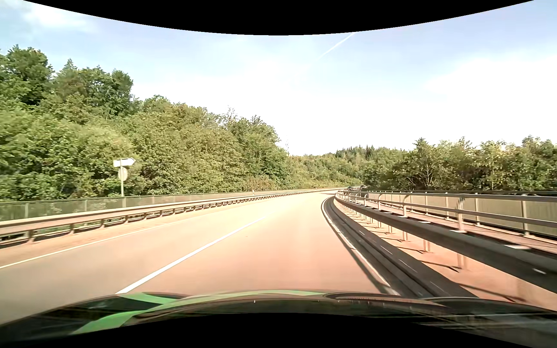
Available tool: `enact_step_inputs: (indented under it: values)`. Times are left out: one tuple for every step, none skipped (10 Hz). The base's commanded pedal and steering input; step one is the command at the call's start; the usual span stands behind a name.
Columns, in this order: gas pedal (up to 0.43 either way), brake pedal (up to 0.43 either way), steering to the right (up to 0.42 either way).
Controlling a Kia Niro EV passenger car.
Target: Follow the waypoints while adhering to traffic rules and regulations
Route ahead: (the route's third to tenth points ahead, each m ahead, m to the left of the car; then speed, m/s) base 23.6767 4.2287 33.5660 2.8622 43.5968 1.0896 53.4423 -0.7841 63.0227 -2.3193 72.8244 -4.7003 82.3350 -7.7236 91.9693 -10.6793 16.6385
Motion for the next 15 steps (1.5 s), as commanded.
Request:
enact_step_inputs:
  values:
    - [0.130,0.000,0.013]
    - [0.130,0.000,0.014]
    - [0.130,0.000,0.014]
    - [0.130,0.000,0.014]
    - [0.130,0.000,0.015]
    - [0.130,0.000,0.019]
    - [0.130,0.000,0.019]
    - [0.130,0.000,0.017]
    - [0.130,0.000,0.016]
    - [0.138,0.000,0.015]
    - [0.138,0.000,0.017]
    - [0.138,0.000,0.017]
    - [0.138,0.000,0.017]
    - [0.138,0.000,0.017]
    - [0.138,0.000,0.017]
